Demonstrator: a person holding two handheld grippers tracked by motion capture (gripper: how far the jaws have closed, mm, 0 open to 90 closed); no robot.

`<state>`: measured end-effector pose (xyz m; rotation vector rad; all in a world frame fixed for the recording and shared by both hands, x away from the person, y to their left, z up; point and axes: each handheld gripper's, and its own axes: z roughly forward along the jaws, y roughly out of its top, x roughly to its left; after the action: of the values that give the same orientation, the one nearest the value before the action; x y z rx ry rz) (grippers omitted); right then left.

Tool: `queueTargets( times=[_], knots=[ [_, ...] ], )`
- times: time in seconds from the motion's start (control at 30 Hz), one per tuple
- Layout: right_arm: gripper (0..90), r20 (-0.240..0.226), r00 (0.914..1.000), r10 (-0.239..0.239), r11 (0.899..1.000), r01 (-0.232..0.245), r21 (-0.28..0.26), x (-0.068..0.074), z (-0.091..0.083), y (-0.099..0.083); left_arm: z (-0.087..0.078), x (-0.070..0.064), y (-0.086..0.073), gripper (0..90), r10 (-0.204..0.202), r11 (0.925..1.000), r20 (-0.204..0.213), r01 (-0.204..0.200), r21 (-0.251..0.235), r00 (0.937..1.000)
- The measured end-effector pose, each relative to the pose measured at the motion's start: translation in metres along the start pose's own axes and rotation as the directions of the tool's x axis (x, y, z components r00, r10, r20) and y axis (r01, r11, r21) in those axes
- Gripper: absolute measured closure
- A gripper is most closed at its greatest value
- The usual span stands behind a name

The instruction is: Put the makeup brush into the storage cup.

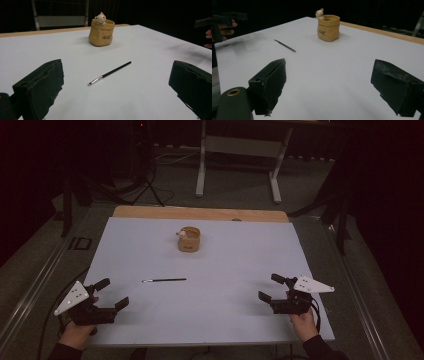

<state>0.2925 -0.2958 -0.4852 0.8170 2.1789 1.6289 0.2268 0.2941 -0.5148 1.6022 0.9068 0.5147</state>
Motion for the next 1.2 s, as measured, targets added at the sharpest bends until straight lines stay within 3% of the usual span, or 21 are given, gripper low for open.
queueTargets(
  times=[0.1, 0.47, 0.67, 0.83, 1.0, 1.2],
  knots=[
    [12.9, 0.002, 0.9996, -0.026, 1.0, 0.026, -0.001, 0.002, -0.001, 0.001, 0.001, 0.0, 0.0, 0.0, 0.003, 1.0, 0.002, -0.003, 0.006, 1.0],
    [12.7, 0.017, 0.9994, -0.032, 0.999, 0.032, -0.005, 0.002, -0.005, 0.002, 0.003, 0.0, 0.004, 0.0, -0.02, 0.9998, 0.013, 0.02, -0.009, 0.9997],
    [12.8, 0.014, 0.9994, -0.032, 0.999, 0.032, -0.014, 0.003, -0.005, 0.003, 0.01, -0.008, 0.01, 0.0, 0.02, 0.9959, 0.002, -0.02, 0.088, 0.9998],
    [12.9, 0.018, 0.999, -0.041, 0.999, 0.042, -0.016, 0.004, -0.005, 0.004, 0.011, -0.006, 0.022, 0.0, -0.01, 0.9976, 0.03, 0.007, 0.069, 0.9995],
    [12.9, 0.012, 0.9993, -0.037, 0.999, 0.037, -0.029, 0.004, -0.006, 0.006, 0.012, -0.004, 0.037, 0.0, -0.012, 0.9983, 0.051, 0.009, 0.058, 0.9986],
    [12.9, 0.008, 0.9993, -0.037, 0.999, 0.038, -0.028, 0.005, -0.005, 0.006, 0.018, 0.002, 0.052, 0.0, -0.032, 0.9952, 0.081, 0.024, 0.095, 0.9962]
  ],
)
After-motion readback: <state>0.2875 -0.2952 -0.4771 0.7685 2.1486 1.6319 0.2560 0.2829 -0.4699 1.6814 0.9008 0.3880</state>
